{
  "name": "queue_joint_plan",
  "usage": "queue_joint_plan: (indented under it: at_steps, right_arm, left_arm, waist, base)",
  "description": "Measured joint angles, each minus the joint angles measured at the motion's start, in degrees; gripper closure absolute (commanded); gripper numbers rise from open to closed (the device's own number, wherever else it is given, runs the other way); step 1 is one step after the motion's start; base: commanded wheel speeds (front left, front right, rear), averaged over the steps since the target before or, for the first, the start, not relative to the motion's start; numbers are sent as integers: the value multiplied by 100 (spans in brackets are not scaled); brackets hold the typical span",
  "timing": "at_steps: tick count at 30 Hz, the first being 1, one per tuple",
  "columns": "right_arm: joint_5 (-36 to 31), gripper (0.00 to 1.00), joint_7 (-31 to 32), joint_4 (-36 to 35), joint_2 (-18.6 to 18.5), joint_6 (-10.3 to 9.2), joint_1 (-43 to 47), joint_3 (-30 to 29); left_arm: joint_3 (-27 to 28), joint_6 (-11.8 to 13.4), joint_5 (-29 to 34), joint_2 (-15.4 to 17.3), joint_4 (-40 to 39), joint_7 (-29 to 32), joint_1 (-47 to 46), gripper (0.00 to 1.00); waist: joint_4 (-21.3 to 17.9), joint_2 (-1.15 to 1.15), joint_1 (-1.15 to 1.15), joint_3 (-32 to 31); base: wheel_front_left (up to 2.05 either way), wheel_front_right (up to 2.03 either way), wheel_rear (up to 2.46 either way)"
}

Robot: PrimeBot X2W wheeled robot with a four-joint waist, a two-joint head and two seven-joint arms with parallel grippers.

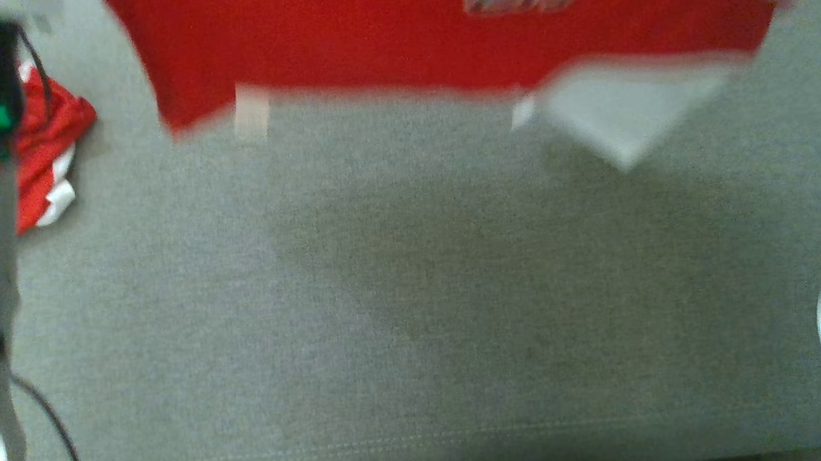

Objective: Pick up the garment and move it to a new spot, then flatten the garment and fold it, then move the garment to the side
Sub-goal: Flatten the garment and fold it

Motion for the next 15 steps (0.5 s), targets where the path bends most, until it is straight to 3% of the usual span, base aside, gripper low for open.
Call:
queue_joint_plan:
  at_steps: [4,9,15]
  right_arm:
    - [-149,100,-862,1321,-3,0,-1170,260]
    - [-18,100,-1969,3062,33,0,-1972,605]
    - [227,100,-2348,4820,169,0,-2225,1326]
  left_arm:
    - [-40,-241,78,-254,1341,-533,-1098,100]
    - [-172,-410,328,-520,2848,-896,-1827,100]
    - [-143,-504,371,-813,4014,-962,-1946,100]
  waist:
    - [31,0,2,316]
    - [57,0,1,515]
    - [-12,0,1,830]
  base:
    - [0,0,0]
    - [0,0,0]
    - [0,0,0]
